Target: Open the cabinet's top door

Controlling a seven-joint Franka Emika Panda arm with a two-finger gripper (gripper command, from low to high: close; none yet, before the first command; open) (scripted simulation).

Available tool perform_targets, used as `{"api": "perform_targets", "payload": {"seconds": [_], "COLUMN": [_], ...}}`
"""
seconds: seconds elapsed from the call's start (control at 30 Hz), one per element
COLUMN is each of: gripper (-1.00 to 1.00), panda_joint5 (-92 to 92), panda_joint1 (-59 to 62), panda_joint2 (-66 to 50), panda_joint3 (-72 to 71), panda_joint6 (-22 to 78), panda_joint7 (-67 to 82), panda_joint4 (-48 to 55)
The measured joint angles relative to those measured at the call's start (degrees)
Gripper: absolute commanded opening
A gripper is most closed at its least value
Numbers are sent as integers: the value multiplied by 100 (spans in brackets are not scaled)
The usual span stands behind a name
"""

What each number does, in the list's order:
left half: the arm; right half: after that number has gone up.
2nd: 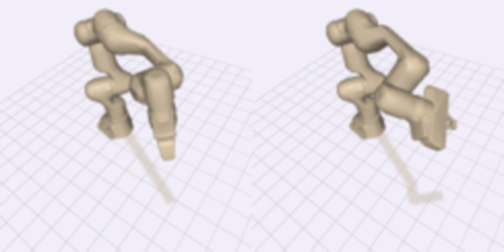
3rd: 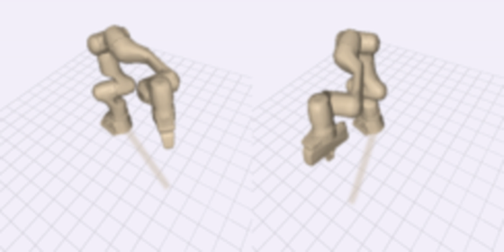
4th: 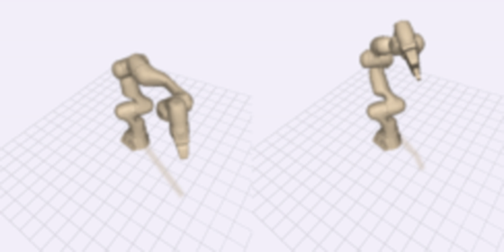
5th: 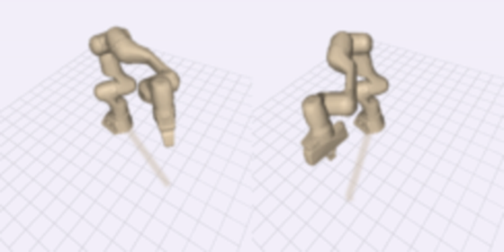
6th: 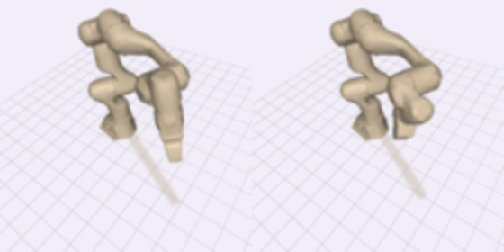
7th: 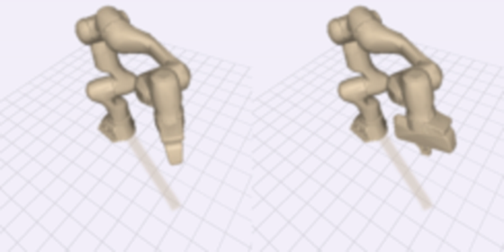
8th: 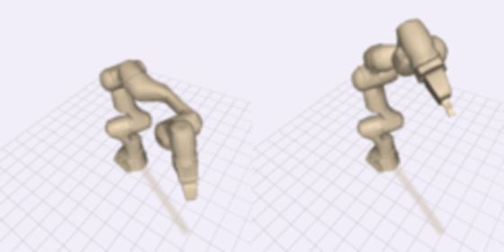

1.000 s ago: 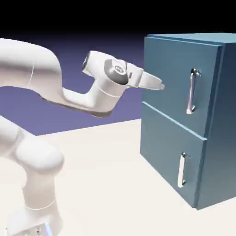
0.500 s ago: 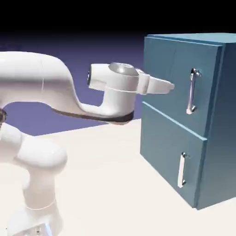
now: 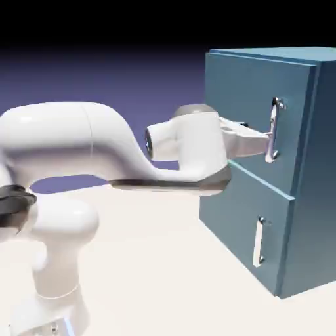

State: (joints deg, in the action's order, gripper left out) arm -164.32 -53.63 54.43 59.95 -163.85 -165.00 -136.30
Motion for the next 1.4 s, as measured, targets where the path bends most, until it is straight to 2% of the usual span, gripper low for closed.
{"api": "perform_targets", "payload": {"seconds": [0.17,0.2,0.27,0.73,0.93,1.1,1.4], "gripper": [100,-100,-100,-100,-100,-100,-100], "panda_joint5": [-138,-138,-138,1431,2663,3235,5479], "panda_joint1": [-1037,-1042,-1042,1865,2911,3871,4357], "panda_joint2": [-379,-380,-380,-384,131,217,1313], "panda_joint3": [653,656,656,-1835,-3049,-4058,-5464], "panda_joint6": [142,142,142,1189,1658,1486,2145], "panda_joint7": [-100,-101,-101,-101,337,113,1195], "panda_joint4": [760,763,763,-1243,-2104,-2375,-3210]}}
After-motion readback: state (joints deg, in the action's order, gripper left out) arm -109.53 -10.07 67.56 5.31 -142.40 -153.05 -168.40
